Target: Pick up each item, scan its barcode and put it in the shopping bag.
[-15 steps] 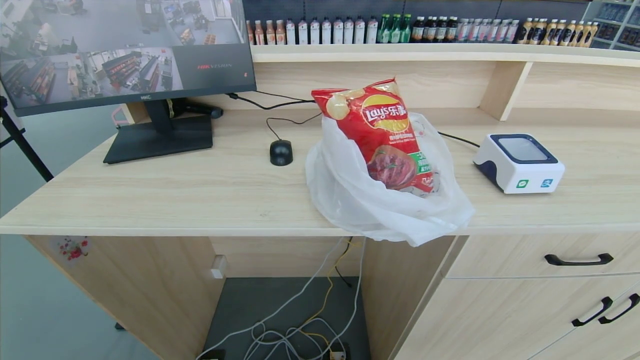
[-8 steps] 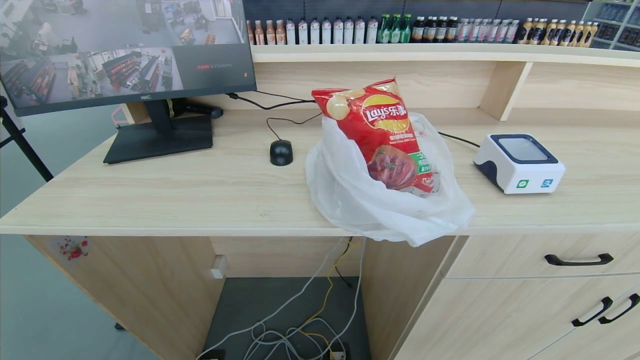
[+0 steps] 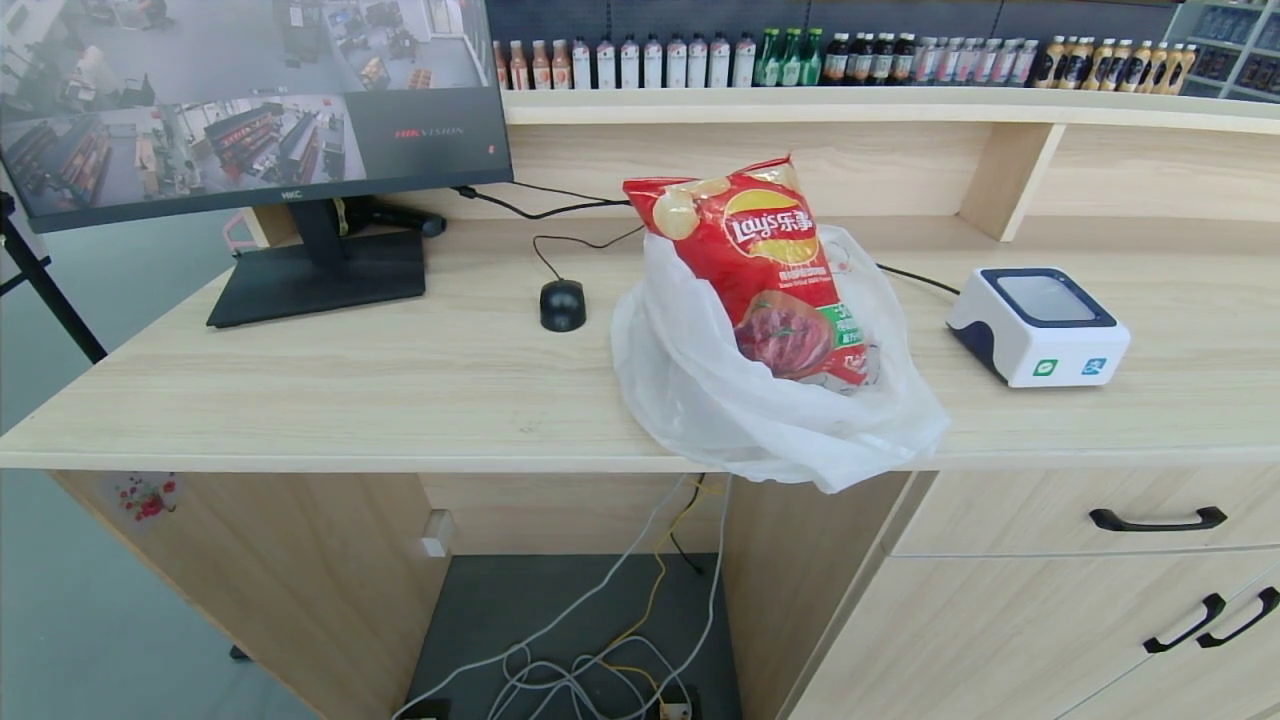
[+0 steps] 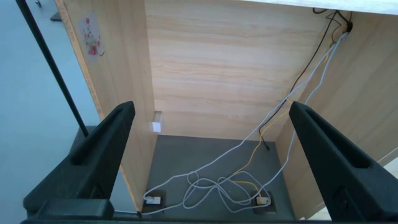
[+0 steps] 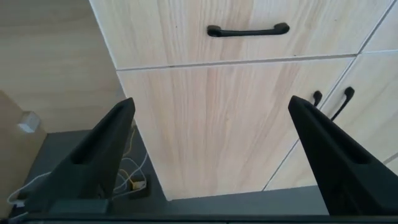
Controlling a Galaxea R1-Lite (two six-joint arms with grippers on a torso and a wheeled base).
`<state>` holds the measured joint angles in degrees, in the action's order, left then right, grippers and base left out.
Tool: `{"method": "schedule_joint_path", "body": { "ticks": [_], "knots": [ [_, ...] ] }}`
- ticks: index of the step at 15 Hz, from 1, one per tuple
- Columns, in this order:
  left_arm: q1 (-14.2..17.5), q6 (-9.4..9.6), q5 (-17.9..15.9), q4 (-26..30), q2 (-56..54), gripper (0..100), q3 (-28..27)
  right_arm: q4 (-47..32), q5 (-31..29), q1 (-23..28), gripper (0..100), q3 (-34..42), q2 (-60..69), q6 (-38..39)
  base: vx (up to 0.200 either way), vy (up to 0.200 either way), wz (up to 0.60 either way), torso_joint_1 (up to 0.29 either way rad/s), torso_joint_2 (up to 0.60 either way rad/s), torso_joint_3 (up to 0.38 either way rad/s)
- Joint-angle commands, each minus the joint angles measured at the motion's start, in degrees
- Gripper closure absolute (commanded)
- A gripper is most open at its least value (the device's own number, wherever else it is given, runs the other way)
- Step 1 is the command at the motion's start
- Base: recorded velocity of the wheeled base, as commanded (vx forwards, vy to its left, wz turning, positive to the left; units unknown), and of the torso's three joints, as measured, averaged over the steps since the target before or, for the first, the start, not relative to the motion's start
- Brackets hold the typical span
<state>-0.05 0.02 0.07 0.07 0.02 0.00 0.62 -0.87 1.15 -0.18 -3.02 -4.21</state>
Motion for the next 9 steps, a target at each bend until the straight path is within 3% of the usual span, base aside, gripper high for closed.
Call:
{"method": "schedule_joint_path", "body": {
  "ticks": [1, 9],
  "knots": [
    [-0.04, 0.06, 0.01, 0.01, -0.02, 0, 0.00, -0.53, 1.22, -1.67, 0, 0.01, 1.53, 0.87, 0.000, 0.000, 0.00, 0.000, 0.00, 0.000],
    [0.05, -0.20, 0.01, -0.07, -0.02, 0, 0.00, -0.62, 0.87, -0.88, 0, 0.01, 3.02, 1.13, 0.000, 0.000, 0.00, 0.000, 0.00, 0.000]
  ]
}}
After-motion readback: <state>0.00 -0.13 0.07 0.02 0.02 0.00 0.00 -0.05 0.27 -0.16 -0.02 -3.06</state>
